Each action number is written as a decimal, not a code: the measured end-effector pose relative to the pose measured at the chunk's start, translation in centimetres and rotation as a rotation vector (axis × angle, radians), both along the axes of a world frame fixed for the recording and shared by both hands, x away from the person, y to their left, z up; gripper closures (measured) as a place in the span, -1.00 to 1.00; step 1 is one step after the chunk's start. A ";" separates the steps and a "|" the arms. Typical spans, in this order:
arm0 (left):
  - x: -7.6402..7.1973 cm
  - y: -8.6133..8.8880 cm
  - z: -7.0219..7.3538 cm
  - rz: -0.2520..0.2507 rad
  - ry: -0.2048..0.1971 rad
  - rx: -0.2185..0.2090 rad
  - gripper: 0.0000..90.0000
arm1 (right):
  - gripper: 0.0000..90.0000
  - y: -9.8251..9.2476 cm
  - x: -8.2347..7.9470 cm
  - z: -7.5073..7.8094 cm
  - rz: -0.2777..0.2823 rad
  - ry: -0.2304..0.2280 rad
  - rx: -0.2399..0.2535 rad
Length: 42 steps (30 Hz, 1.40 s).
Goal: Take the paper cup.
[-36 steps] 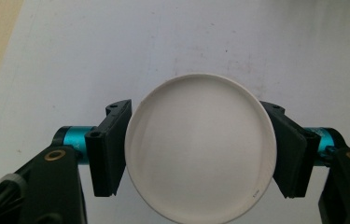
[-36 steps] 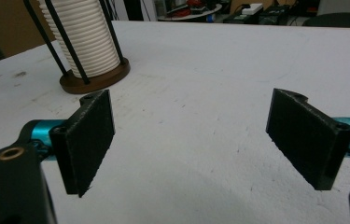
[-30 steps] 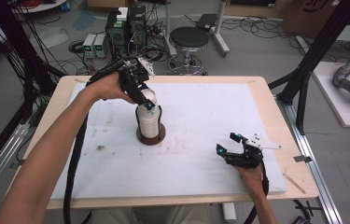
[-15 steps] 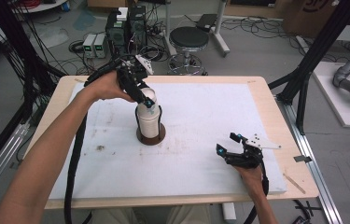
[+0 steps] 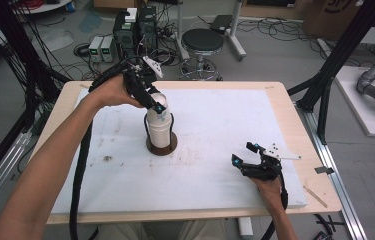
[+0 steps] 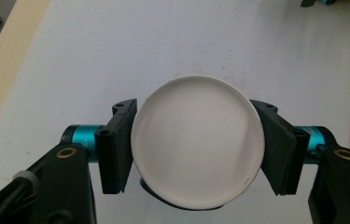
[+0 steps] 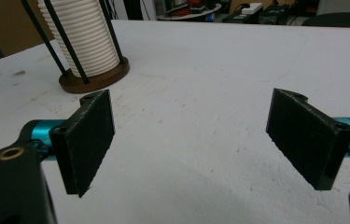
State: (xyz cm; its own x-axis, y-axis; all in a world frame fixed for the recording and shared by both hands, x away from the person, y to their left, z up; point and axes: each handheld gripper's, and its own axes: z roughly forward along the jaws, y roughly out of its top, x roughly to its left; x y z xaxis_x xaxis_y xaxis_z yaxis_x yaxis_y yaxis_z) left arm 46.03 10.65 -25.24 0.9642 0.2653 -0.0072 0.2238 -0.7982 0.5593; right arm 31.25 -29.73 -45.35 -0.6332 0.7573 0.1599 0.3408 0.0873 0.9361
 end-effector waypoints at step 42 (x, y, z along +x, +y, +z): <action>-1.4 2.3 6.0 0.060 -0.045 -0.139 -0.18 | -0.65 0.1 -0.1 0.0 -0.001 -0.001 -0.007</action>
State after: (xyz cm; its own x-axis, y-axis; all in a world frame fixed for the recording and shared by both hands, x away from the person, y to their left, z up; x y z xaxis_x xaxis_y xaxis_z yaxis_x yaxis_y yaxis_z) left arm 44.67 12.90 -19.25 0.9469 0.3214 -0.0049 0.2406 -0.6986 0.6738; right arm 31.20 -29.63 -45.34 -0.6329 0.7588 0.1537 0.3399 0.0939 0.9358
